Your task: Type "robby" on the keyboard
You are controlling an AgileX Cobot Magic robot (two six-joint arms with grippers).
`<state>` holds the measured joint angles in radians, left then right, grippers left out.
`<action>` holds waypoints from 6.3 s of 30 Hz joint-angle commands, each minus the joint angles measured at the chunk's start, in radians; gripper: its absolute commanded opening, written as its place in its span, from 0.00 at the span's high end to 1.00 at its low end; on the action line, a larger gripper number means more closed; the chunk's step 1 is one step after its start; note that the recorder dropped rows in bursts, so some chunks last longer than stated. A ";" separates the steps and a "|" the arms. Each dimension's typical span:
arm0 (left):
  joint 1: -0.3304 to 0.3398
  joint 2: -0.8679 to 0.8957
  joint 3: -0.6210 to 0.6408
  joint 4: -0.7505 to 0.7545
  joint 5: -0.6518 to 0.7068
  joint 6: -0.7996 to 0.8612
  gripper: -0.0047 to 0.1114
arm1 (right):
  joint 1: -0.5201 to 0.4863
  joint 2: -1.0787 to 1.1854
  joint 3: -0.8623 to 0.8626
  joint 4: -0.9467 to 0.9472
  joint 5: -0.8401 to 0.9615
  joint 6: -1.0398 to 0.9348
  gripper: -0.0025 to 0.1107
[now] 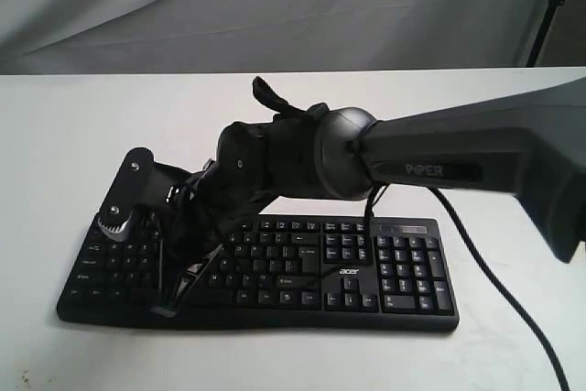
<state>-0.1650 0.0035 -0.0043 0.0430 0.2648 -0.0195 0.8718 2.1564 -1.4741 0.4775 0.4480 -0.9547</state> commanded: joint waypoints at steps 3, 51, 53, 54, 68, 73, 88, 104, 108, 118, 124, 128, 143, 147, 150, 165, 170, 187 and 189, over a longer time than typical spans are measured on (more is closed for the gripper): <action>-0.006 -0.003 0.004 0.005 -0.005 -0.003 0.96 | -0.014 -0.010 -0.005 -0.020 -0.006 -0.005 0.98; -0.006 -0.003 0.004 0.005 -0.005 -0.003 0.96 | -0.076 0.072 -0.094 -0.026 0.093 0.023 0.98; -0.006 -0.003 0.004 0.005 -0.005 -0.003 0.96 | -0.076 0.077 -0.094 -0.024 0.093 0.021 0.98; -0.006 -0.003 0.004 0.005 -0.005 -0.003 0.96 | -0.076 0.079 -0.094 -0.022 0.093 0.021 0.98; -0.006 -0.003 0.004 0.005 -0.005 -0.003 0.96 | -0.076 0.084 -0.094 -0.022 0.096 0.021 0.98; -0.006 -0.003 0.004 0.005 -0.005 -0.003 0.96 | -0.076 0.040 -0.094 -0.036 0.090 0.018 0.98; -0.006 -0.003 0.004 0.005 -0.005 -0.003 0.96 | -0.069 -0.277 0.027 -0.116 0.099 0.089 0.98; -0.006 -0.003 0.004 0.005 -0.005 -0.003 0.96 | -0.064 -0.856 0.750 -0.002 -0.582 0.179 0.98; -0.006 -0.003 0.004 0.005 -0.005 -0.003 0.96 | -0.064 -0.896 0.876 0.027 -0.741 0.179 0.98; -0.006 -0.003 0.004 0.005 -0.005 -0.003 0.96 | -0.109 -0.975 0.988 0.135 -0.695 0.178 0.98; -0.006 -0.003 0.004 0.005 -0.005 -0.003 0.96 | -0.317 -1.188 0.988 0.135 -0.407 0.178 0.98; -0.006 -0.003 0.004 0.005 -0.005 -0.003 0.96 | -0.457 -1.340 0.988 0.135 -0.406 0.178 0.98; -0.006 -0.003 0.004 0.005 -0.005 -0.003 0.96 | -0.682 -1.719 0.988 0.175 -0.610 0.178 0.98; -0.006 -0.003 0.004 0.005 -0.005 -0.003 0.96 | -0.684 -1.778 0.988 0.435 -0.676 0.195 0.98; -0.006 -0.003 0.004 0.005 -0.005 -0.003 0.96 | -0.684 -1.814 0.988 0.468 -0.658 0.204 0.98; -0.006 -0.003 0.004 0.005 -0.005 -0.003 0.96 | -0.684 -1.837 0.988 0.183 -0.275 0.213 0.98; -0.006 -0.003 0.004 0.005 -0.005 -0.003 0.96 | -0.684 -1.841 0.988 -0.373 -0.246 0.929 0.98; -0.006 -0.003 0.004 0.005 -0.005 -0.003 0.96 | -0.684 -2.139 1.299 -0.550 -0.286 0.981 0.98; -0.006 -0.003 0.004 0.005 -0.005 -0.003 0.96 | -0.684 -2.139 1.313 -0.550 -0.268 0.981 0.98</action>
<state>-0.1650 0.0035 -0.0043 0.0430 0.2648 -0.0195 0.1950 0.0220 -0.1842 -0.0573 0.1758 0.0225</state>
